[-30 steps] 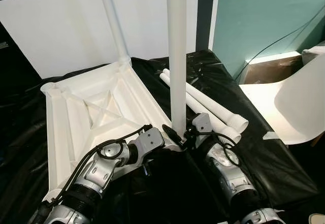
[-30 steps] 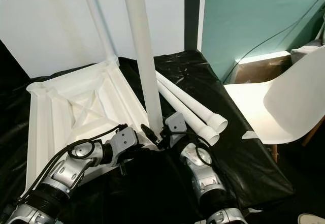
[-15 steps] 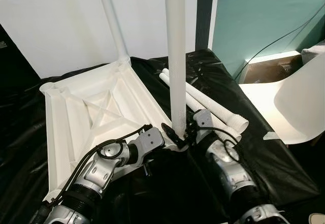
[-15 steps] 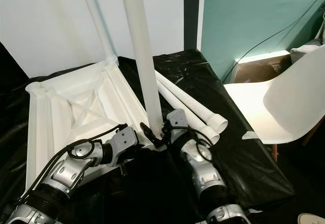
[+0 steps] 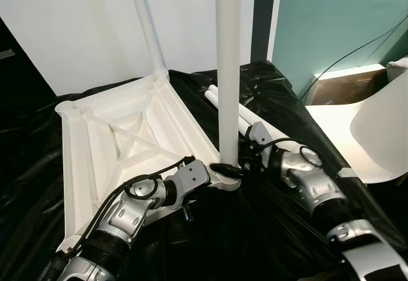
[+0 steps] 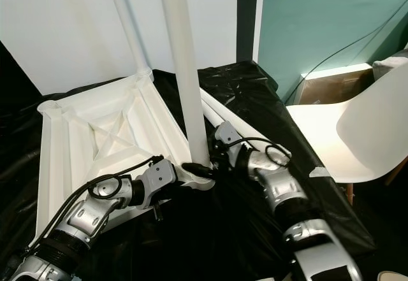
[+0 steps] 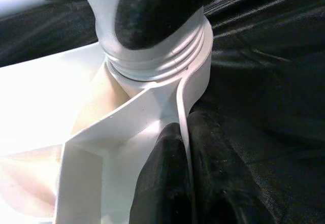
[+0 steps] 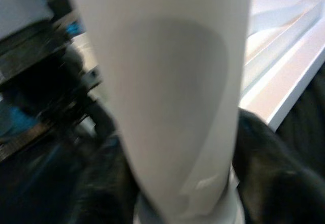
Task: Building children table
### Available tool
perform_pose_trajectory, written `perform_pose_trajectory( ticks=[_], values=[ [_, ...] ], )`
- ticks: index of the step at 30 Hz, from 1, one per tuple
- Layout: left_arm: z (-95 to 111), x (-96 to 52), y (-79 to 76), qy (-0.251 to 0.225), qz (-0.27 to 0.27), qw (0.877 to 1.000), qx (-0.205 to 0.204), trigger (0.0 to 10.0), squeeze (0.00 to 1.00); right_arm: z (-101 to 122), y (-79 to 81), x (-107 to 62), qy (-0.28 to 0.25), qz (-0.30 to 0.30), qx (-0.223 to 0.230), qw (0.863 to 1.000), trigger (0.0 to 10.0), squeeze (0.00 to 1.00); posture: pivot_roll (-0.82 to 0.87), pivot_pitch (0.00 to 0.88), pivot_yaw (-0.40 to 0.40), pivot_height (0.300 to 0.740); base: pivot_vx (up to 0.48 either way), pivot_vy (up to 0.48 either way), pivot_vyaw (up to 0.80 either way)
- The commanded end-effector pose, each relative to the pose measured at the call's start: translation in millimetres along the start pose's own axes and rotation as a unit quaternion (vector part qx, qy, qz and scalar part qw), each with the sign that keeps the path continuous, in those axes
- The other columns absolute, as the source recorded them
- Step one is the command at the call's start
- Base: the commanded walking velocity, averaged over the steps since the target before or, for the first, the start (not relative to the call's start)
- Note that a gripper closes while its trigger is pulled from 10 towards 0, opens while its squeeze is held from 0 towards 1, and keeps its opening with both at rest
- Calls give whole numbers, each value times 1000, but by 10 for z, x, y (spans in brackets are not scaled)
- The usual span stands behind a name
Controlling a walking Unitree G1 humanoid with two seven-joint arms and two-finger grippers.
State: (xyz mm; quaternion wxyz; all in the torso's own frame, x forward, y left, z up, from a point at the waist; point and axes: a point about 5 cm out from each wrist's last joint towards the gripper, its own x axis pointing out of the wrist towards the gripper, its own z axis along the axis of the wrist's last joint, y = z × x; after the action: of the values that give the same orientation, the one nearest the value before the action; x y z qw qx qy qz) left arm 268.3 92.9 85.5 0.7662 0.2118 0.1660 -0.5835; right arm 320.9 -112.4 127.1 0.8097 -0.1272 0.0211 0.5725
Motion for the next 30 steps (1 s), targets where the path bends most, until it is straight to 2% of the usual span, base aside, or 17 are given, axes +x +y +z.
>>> perform_pose_trajectory(
  ticks=[1,7,13,15,17,18,19,20,21,22,23,24,25,29,30],
  values=[
    [-467,139,-374,61,-77,992,-84,10000,0,6,-21,-11,16,19,-3,1000,0,0,104,0,17,740,0,0,0],
    [-483,142,-382,62,-78,991,-86,10000,0,64,-147,-49,14,7,-15,1000,0,0,100,0,21,740,0,0,0],
    [-494,139,-392,63,-80,991,-85,10000,0,59,-141,-61,10,2,-18,1000,0,0,99,0,22,740,0,0,0],
    [-502,143,-400,64,-80,991,-85,10000,0,109,-69,79,-51,-119,-28,991,0,0,103,0,17,740,0,0,0],
    [-502,143,-400,64,-80,991,-85,10000,0,109,-69,79,-51,-119,-28,991,0,0,103,0,17,740,0,0,0],
    [-505,144,-402,64,-80,991,-85,10000,0,131,-47,110,-72,-167,-28,983,0,0,103,0,17,740,0,0,0],
    [-506,148,-407,64,-79,991,-86,10000,0,76,-10,71,-83,-289,-36,953,0,0,116,0,12,740,0,0,0],
    [-506,148,-407,64,-79,991,-86,10000,0,76,-10,71,-83,-289,-36,953,0,0,116,0,12,740,0,0,0],
    [-509,149,-413,63,-78,991,-87,10000,0,2,45,42,-86,-358,-22,929,0,0,121,0,11,740,0,0,0],
    [-509,149,-413,63,-78,991,-87,10000,0,2,45,42,-86,-358,-22,929,0,0,121,0,11,740,0,0,0],
    [-516,143,-420,63,-77,991,-90,10000,0,-41,99,33,-90,-394,-9,914,0,0,121,0,15,740,0,0,0],
    [-516,143,-420,63,-77,991,-90,10000,0,-41,99,33,-90,-394,-9,914,0,0,121,0,15,740,0,0,0],
    [-536,129,-434,66,-78,991,-91,10000,0,-54,139,44,-97,-411,5,906,0,0,114,0,20,740,0,0,0],
    [-560,111,-457,71,-83,990,-90,10000,0,-42,157,89,-107,-406,17,908,0,0,117,0,22,740,0,0,0],
    [-553,115,-453,71,-83,990,-89,10000,0,-50,184,133,-106,-392,22,914,0,0,118,0,21,740,0,0,0]
  ],
)
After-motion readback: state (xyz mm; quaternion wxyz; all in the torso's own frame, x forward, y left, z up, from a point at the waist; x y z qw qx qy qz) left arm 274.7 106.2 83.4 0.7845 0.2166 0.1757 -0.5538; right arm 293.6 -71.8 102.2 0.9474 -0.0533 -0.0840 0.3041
